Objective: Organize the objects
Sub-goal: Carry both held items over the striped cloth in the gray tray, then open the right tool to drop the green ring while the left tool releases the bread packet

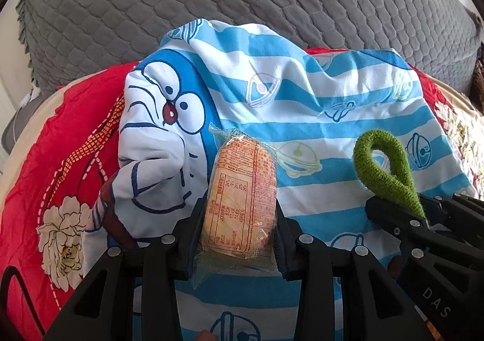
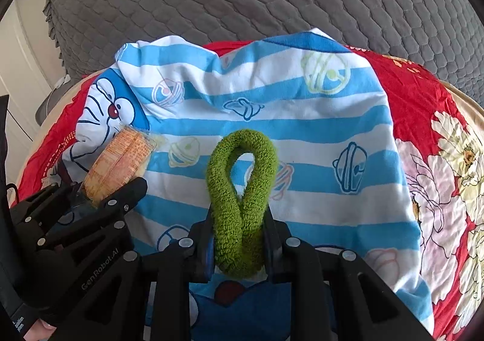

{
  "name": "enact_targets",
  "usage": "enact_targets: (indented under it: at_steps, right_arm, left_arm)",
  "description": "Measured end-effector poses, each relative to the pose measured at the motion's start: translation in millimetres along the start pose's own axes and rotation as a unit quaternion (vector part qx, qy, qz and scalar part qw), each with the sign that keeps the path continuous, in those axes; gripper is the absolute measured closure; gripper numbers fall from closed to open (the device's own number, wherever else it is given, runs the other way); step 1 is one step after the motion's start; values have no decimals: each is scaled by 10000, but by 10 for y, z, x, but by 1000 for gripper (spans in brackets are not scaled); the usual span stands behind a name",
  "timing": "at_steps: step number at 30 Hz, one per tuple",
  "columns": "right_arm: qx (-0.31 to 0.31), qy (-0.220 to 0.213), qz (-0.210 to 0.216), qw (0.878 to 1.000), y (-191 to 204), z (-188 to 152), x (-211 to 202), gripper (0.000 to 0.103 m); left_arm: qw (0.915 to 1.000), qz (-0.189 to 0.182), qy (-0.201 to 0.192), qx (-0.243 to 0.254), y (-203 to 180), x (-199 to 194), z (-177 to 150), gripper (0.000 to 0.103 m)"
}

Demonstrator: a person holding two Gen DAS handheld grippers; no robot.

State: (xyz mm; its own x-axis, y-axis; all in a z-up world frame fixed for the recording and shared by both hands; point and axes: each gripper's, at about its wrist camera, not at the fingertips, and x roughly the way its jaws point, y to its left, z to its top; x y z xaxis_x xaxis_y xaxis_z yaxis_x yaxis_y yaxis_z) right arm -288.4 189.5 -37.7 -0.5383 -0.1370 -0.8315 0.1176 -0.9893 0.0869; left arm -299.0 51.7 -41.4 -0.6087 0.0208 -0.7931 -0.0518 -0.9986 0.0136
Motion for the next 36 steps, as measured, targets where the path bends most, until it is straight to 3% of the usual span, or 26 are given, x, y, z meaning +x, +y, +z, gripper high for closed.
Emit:
enact_targets:
  at_steps: [14, 25, 36]
  right_arm:
    - [-4, 4, 13, 10000, 22, -16, -19, 74]
    - [-73, 43, -78, 9999, 38, -51, -69, 71]
    - [-2, 108, -126, 9999, 12, -72, -93, 49]
  left_arm:
    - [10000, 29, -6, 1, 39, -7, -11, 61]
    - [9998, 194, 39, -6, 136, -54, -55, 48]
    - [9997, 233, 92, -26, 186, -129, -102, 41]
